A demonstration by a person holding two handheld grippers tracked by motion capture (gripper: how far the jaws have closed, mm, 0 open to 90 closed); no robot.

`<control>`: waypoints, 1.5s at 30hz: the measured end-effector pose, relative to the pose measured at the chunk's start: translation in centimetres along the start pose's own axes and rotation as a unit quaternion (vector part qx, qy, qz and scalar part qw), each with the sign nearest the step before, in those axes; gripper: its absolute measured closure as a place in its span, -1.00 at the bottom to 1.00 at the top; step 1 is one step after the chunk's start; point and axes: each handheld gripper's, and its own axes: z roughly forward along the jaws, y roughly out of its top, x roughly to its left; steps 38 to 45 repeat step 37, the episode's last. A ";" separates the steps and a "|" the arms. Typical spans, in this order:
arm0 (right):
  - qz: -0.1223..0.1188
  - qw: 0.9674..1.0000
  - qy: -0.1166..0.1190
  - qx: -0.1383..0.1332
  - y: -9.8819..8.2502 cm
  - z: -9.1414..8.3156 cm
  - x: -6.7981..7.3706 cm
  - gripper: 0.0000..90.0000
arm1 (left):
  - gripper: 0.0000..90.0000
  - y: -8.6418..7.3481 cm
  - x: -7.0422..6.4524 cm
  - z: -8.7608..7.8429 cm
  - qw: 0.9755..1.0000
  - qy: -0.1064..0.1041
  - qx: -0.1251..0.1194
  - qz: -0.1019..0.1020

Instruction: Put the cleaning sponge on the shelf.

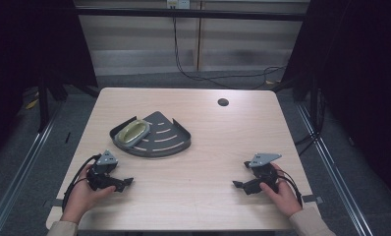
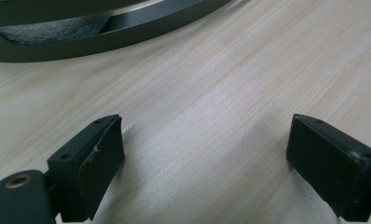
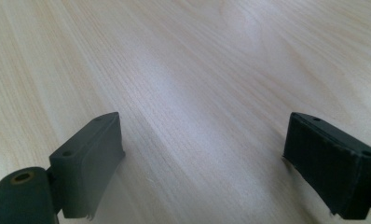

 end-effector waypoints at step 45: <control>0.000 1.000 0.000 0.000 0.0 0.0 0.0 -0.75 | -0.98 -0.8 -0.2 0.3 0.999 -0.006 -0.031 0.013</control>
